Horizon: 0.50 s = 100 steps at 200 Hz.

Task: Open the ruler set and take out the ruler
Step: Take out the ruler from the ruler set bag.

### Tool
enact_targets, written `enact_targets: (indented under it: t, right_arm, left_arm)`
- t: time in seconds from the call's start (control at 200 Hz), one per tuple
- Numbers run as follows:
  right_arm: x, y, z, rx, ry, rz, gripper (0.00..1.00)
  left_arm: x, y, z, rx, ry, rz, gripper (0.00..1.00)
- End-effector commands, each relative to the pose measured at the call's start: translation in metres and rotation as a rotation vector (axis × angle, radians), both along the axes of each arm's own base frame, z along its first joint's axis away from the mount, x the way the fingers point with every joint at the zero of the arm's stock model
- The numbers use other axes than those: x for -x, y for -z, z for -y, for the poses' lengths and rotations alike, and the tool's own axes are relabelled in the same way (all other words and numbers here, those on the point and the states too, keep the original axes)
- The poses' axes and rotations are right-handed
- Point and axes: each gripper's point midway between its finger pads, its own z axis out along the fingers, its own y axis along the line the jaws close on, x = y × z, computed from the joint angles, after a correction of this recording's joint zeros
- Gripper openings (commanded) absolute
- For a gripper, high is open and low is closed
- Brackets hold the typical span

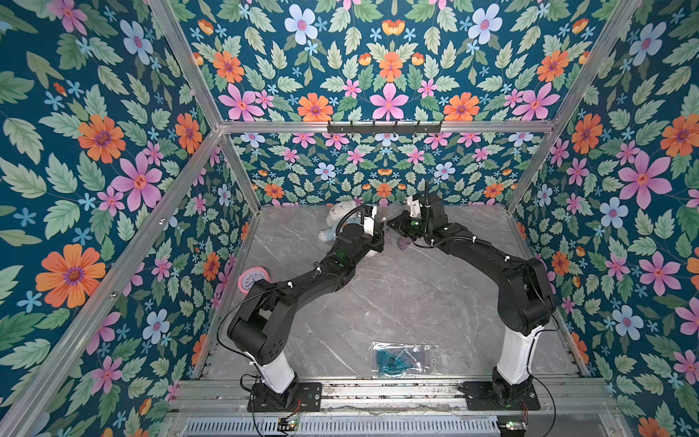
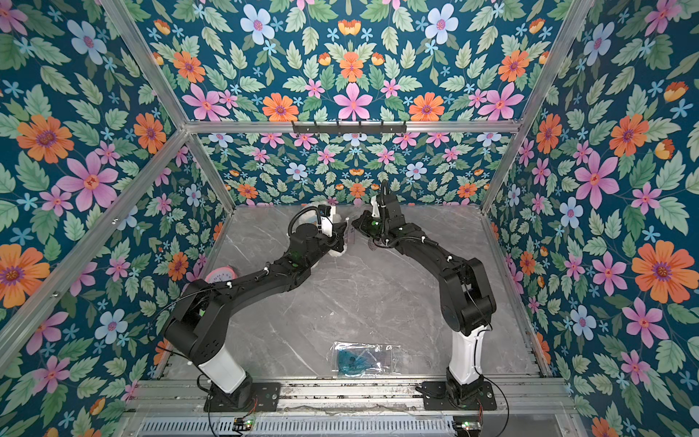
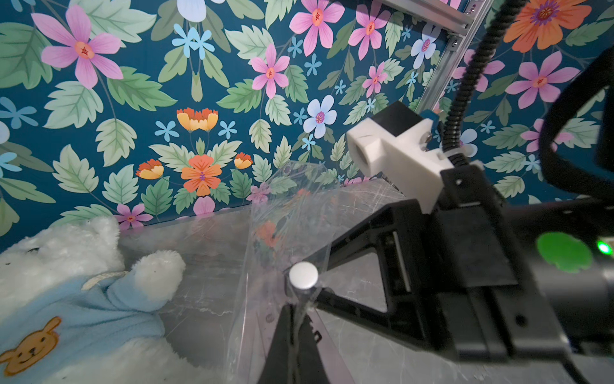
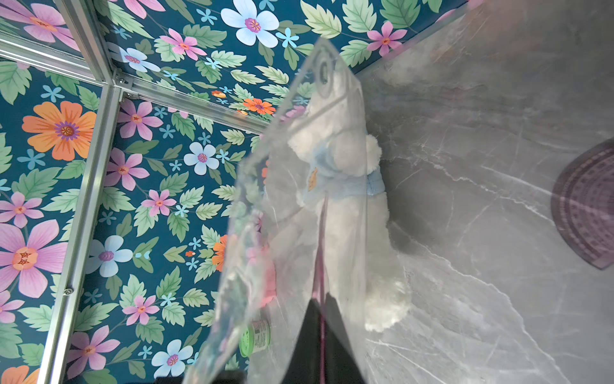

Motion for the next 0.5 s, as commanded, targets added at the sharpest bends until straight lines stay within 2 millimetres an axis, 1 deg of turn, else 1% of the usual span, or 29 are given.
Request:
enact_targets:
  t: [0.0, 0.26, 0.355, 0.495]
  right_arm:
    - [-0.001, -0.012, 0.005, -0.004, 0.014, 0.032, 0.0]
    - [0.003, -0.024, 0.021, -0.004, 0.035, 0.049, 0.0]
    - [0.006, -0.033, 0.026, -0.012, 0.038, 0.066, 0.0]
    - [0.01, -0.046, 0.04, -0.029, 0.054, 0.083, 0.0]
  left_arm:
    - [-0.002, -0.005, -0.002, 0.018, -0.012, 0.012, 0.0]
    - [-0.002, -0.005, -0.006, 0.012, -0.032, 0.015, 0.0]
    - [-0.003, -0.002, -0.008, -0.001, -0.045, 0.014, 0.0]
    - [-0.005, 0.0, -0.012, -0.014, -0.065, 0.011, 0.0]
